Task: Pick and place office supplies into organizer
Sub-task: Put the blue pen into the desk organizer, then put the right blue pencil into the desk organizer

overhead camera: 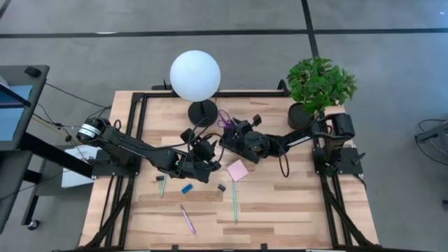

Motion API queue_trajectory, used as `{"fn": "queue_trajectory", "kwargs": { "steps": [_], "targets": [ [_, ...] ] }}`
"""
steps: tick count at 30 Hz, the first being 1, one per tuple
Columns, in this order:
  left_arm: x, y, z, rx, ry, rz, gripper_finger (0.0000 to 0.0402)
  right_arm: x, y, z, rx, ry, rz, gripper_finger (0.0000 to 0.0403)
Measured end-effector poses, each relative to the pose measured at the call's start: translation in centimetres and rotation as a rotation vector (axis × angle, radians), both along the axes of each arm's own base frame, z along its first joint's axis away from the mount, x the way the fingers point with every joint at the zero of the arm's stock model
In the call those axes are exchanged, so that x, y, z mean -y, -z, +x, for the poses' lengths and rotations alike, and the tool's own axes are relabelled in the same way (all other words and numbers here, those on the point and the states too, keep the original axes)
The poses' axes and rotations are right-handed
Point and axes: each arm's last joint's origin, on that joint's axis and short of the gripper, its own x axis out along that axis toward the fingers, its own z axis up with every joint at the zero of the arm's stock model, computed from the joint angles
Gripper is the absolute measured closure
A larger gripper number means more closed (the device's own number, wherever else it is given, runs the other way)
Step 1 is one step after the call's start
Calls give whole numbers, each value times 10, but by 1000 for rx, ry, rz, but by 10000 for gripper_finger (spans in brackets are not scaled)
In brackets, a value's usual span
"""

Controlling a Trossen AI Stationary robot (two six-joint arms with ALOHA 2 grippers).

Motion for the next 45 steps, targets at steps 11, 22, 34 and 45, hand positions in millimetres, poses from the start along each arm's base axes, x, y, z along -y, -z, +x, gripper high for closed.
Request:
{"fn": "queue_trajectory", "kwargs": {
  "steps": [11,22,34,45],
  "targets": [
    [0,0,0,21,-5,-22,292,-1,-10,-1,52,-64,50,309],
    [6,16,-5,-81,144,-378,292,-57,-94,-40,109,-283,14,307],
    [25,32,-1,-247,694,-518,292,-124,-68,-79,-160,-532,310,307],
    [58,46,24,-220,1220,-168,292,-144,-73,-90,-124,-585,356,307]
  ]
}}
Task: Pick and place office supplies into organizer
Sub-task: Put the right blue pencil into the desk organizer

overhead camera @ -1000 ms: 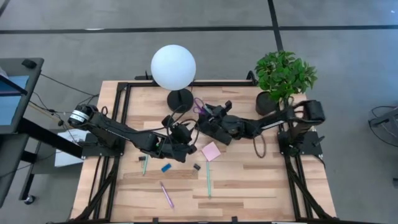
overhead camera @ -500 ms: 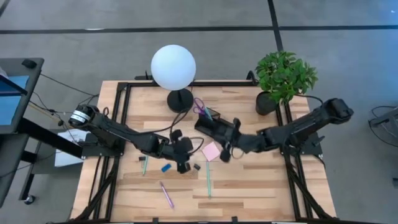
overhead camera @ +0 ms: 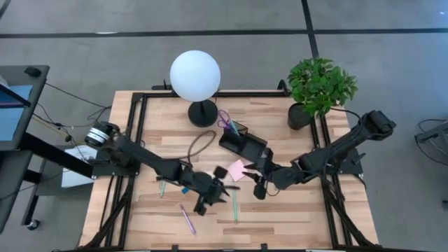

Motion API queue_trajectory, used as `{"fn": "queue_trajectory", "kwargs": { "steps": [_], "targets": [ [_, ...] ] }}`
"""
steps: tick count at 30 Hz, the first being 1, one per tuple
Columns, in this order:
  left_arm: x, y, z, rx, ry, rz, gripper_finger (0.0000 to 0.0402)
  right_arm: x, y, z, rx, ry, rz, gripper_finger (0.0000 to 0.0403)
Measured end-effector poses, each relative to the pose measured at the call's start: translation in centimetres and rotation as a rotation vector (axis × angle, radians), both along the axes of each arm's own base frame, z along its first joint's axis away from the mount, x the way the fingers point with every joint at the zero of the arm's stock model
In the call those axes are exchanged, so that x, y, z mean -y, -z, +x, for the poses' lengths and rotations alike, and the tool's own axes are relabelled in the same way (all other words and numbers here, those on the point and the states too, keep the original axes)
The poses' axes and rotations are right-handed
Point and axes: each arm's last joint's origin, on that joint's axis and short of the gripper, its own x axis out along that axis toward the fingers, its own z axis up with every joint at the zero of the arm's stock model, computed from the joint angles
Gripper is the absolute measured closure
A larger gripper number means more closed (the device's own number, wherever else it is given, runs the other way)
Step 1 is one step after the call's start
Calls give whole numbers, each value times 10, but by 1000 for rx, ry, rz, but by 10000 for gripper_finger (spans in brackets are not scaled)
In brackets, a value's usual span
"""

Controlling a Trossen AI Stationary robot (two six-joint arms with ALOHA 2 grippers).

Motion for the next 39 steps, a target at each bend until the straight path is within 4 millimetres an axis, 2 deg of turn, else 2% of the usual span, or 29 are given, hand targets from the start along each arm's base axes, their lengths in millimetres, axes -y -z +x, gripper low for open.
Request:
{"fn": "queue_trajectory", "kwargs": {
  "steps": [4,8,13,16,19,23,28,39],
  "targets": [
    [12,22,19,-38,19,35,292,-1,-13,-8,43,-11,10,308],
    [24,25,42,-60,58,43,292,-1,-25,-19,64,-33,17,308],
    [39,29,70,-213,184,101,292,1,-37,-35,56,-59,13,308],
    [48,32,81,-306,259,174,291,1,-40,-42,47,-72,7,308],
    [54,35,89,-409,262,193,284,-1,-42,-45,55,-85,11,308],
    [68,36,97,-403,336,159,277,-7,-41,-46,53,-107,11,308],
    [83,40,92,-374,386,239,275,-14,-39,-48,51,-134,11,308],
    [88,42,88,-359,390,337,275,-22,-39,-51,58,-168,17,308]
  ]
}}
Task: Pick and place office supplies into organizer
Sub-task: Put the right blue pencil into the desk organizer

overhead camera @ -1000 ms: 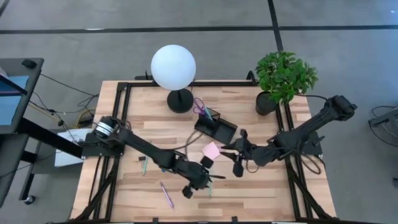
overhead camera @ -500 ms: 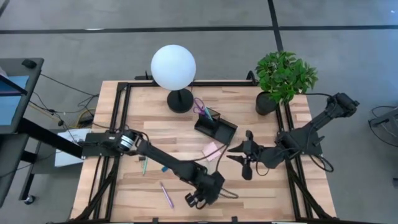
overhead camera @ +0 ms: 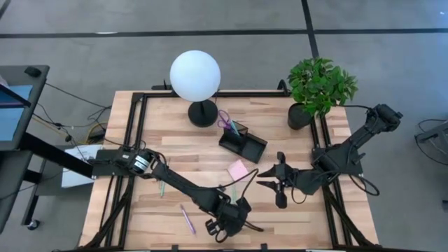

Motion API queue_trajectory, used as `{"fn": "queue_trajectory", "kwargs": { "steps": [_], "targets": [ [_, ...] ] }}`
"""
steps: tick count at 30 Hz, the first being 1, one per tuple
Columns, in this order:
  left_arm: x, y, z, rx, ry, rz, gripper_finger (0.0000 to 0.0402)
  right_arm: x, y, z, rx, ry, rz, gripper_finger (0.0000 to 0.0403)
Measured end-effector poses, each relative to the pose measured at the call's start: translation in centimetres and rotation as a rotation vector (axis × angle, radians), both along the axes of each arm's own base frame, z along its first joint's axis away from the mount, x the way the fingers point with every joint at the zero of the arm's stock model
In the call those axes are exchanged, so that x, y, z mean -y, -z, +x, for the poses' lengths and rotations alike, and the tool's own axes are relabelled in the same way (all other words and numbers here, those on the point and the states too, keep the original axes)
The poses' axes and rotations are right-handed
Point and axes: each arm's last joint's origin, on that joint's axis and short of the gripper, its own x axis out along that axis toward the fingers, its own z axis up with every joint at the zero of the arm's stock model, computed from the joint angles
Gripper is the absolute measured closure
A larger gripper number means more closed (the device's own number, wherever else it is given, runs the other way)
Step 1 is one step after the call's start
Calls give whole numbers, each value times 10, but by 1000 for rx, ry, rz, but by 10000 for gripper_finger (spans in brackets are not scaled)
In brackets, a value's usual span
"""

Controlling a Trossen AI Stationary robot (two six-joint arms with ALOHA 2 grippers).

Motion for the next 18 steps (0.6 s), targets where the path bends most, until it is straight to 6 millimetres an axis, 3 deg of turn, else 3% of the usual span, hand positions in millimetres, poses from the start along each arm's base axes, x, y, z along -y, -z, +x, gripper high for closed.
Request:
{"fn": "queue_trajectory", "kwargs": {
  "steps": [10,18],
  "targets": [
    [1,1,0,18,87,15,275,0,-1,0,6,14,41,308],
    [6,17,5,52,157,10,275,1,-1,1,8,38,83,307]
  ]
}}
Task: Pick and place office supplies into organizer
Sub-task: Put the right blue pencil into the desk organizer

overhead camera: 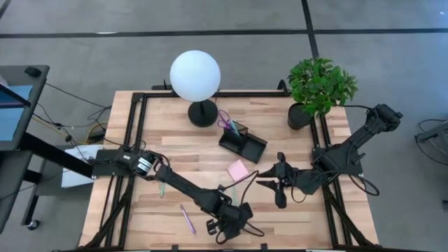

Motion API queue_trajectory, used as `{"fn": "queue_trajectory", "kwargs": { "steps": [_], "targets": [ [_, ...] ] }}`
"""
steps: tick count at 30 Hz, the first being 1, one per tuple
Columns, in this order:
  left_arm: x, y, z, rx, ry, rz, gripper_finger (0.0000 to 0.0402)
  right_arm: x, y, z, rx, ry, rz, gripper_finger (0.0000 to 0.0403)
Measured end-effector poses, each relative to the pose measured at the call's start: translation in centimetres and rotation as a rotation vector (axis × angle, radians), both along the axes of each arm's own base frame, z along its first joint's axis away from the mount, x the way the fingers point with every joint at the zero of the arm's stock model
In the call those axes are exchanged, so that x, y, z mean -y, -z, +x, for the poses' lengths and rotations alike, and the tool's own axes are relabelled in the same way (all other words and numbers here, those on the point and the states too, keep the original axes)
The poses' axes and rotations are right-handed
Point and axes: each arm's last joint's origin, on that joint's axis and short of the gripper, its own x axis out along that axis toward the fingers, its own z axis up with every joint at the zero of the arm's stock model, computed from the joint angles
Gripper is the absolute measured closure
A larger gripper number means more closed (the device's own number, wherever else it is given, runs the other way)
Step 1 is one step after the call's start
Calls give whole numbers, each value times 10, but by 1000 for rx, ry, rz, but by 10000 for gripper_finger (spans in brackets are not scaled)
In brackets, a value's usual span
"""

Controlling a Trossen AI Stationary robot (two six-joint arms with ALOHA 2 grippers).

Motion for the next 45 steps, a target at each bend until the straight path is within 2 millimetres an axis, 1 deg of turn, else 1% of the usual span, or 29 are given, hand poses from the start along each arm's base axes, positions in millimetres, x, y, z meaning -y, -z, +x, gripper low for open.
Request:
{"fn": "queue_trajectory", "kwargs": {
  "steps": [3,7,14,18,23,28,34,39,45],
  "targets": [
    [0,2,0,9,28,27,275,0,0,0,0,1,-1,307],
    [-4,3,2,10,17,39,275,0,0,0,0,2,-1,307],
    [-21,5,7,-25,-28,49,277,0,0,0,0,2,-1,307],
    [-28,5,10,-39,-36,21,288,0,0,0,0,2,-1,307],
    [-26,5,7,-65,-14,-2,300,0,0,0,0,2,-2,307],
    [-23,5,6,-51,18,16,301,0,0,0,0,1,-2,307],
    [-26,4,10,-21,8,13,301,0,0,0,-1,-1,-8,307],
    [-27,17,14,-36,17,-4,301,0,0,0,-2,-1,-10,307],
    [-25,20,15,-28,23,5,302,0,1,0,-7,-2,-15,307]
  ]
}}
